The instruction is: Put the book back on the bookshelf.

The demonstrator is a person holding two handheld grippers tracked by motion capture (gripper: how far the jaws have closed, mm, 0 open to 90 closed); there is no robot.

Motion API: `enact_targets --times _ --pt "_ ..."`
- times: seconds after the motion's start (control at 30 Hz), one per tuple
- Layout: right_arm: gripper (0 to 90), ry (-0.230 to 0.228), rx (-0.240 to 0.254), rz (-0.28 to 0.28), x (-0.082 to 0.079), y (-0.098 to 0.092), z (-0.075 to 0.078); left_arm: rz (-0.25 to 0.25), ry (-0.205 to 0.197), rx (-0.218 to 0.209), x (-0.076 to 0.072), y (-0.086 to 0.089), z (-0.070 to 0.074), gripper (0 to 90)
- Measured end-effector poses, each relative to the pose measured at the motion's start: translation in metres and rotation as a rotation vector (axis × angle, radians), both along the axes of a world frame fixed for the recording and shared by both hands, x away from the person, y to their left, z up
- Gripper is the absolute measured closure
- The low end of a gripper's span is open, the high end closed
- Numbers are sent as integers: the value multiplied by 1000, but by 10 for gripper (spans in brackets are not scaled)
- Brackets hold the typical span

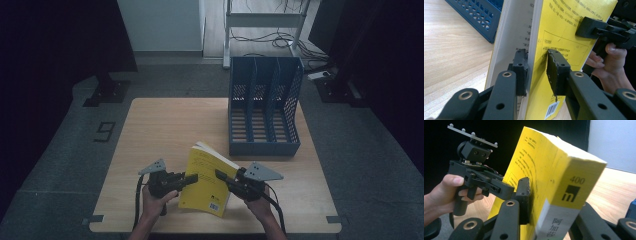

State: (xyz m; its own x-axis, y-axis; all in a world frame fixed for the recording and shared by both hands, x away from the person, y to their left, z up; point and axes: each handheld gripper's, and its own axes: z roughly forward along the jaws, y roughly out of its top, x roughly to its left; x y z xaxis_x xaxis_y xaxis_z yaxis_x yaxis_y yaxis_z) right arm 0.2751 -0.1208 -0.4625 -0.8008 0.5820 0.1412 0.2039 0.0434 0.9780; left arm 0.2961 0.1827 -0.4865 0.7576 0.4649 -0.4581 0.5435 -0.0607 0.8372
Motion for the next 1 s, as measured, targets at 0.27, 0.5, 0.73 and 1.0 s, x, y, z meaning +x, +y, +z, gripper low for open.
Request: enact_targets --times 0.27,0.5,0.73,1.0 --pt "715 -2 -4 7 1 -3 4 -8 -3 -3 -1 -4 -1 689" --pt "725 -28 -8 31 -2 -5 6 -19 -3 4 -1 -6 -2 681" --pt "694 7 -2 48 1 -5 8 -18 -5 5 -1 -6 -2 682" --pt "704 12 -29 34 3 2 8 -17 -6 12 -1 -6 -2 681"
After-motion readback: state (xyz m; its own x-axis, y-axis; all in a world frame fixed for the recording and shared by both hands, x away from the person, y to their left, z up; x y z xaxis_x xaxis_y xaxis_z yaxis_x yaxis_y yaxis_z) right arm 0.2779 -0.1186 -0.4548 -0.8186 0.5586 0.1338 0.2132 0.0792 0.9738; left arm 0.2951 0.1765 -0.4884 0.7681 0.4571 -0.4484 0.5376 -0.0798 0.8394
